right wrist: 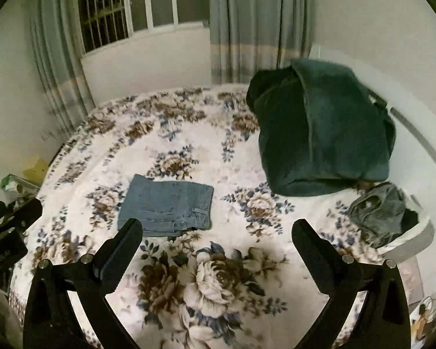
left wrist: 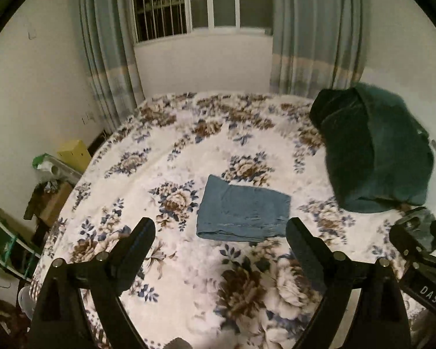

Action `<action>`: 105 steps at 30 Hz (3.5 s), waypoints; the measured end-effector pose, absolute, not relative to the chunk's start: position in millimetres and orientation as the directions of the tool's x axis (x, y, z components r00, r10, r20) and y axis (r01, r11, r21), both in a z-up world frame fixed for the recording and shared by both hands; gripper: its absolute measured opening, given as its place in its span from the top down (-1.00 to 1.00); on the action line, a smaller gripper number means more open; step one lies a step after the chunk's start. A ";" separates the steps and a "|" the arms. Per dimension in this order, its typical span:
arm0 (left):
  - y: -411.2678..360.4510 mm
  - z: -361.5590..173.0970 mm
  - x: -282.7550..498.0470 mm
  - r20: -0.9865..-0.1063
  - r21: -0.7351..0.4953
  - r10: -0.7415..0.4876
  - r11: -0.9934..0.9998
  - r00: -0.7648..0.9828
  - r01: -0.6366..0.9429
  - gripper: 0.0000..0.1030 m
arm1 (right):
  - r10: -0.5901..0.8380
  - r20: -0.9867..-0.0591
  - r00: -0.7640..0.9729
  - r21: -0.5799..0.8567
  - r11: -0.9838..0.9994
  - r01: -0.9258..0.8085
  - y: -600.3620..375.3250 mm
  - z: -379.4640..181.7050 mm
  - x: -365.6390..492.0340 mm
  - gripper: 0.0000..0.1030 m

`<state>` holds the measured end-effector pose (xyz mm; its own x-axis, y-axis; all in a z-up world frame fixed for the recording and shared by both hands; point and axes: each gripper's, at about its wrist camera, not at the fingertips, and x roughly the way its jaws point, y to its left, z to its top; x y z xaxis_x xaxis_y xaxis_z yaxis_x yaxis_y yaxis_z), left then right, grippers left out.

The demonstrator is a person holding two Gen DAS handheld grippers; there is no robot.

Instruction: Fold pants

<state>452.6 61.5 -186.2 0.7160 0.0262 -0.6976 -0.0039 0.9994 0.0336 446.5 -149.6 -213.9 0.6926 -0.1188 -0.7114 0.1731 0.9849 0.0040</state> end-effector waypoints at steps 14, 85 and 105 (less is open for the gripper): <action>32.3 -90.8 315.8 -0.621 0.028 0.030 0.999 0.783 -0.016 -0.79 | -0.045 -0.635 0.771 0.017 0.997 0.072 -169.7 -79.6 274.2 -1.00; 29.5 -25.9 222.6 -0.563 0.009 0.003 1.000 0.826 0.002 -1.00 | 0.010 -0.596 0.803 0.062 0.998 0.034 -162.2 2.9 191.9 -1.00; 30.1 -33.1 221.8 -0.602 0.007 0.035 0.999 0.798 -0.039 -1.00 | -0.002 -0.624 0.781 0.059 0.997 0.050 -162.4 -14.8 184.8 -1.00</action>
